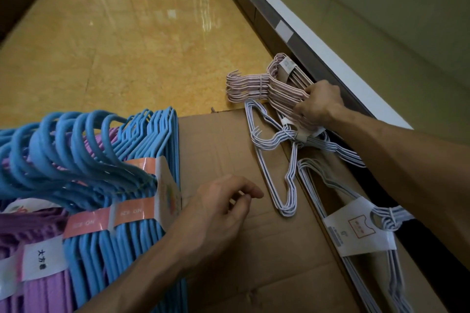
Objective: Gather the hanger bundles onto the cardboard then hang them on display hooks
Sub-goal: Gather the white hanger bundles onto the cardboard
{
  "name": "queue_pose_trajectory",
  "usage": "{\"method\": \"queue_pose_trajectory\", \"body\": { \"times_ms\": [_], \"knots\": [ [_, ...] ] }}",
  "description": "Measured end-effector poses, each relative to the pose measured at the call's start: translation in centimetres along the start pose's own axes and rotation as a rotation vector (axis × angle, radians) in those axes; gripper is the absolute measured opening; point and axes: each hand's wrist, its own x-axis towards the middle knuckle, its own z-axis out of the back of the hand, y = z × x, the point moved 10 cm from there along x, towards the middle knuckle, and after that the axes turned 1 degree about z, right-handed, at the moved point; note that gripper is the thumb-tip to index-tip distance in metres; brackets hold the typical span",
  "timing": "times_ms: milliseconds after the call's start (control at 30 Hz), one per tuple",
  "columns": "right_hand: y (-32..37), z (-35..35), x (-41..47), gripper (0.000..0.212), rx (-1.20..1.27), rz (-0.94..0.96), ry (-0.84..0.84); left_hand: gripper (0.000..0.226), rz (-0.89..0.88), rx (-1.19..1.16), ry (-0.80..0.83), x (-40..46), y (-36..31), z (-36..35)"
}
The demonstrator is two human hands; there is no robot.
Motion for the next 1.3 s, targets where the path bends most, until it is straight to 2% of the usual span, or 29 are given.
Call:
{"method": "queue_pose_trajectory", "body": {
  "times_ms": [233,500,633,733,867,1133,1300],
  "knots": [
    [0.8,0.9,-2.1,0.043,0.166,0.002,-0.079,0.024,0.002,-0.049,-0.010,-0.3,-0.4,0.5],
    [1.5,1.2,-4.1,0.035,0.333,-0.010,-0.058,0.025,0.008,-0.085,-0.058,-0.7,-0.8,1.7],
    [0.9,1.0,-5.7,0.044,0.491,-0.012,-0.039,0.025,-0.002,-0.113,-0.097,-1.2,-1.3,2.6],
    [0.5,0.6,-6.8,0.017,0.578,0.015,-0.002,0.025,-0.008,-0.130,-0.106,-1.7,-1.8,3.1],
    [0.3,1.0,-8.6,0.015,0.707,0.037,0.001,0.023,-0.020,-0.156,-0.139,-2.5,-2.5,4.2],
    [1.6,5.2,-9.0,0.016,0.697,0.128,-0.069,0.024,-0.080,-0.110,-0.180,-4.1,-4.6,5.9],
    [1.2,8.2,-9.8,0.017,0.820,0.130,-0.052,0.023,-0.116,-0.078,-0.219,-4.5,-5.8,7.0]
  ]
}}
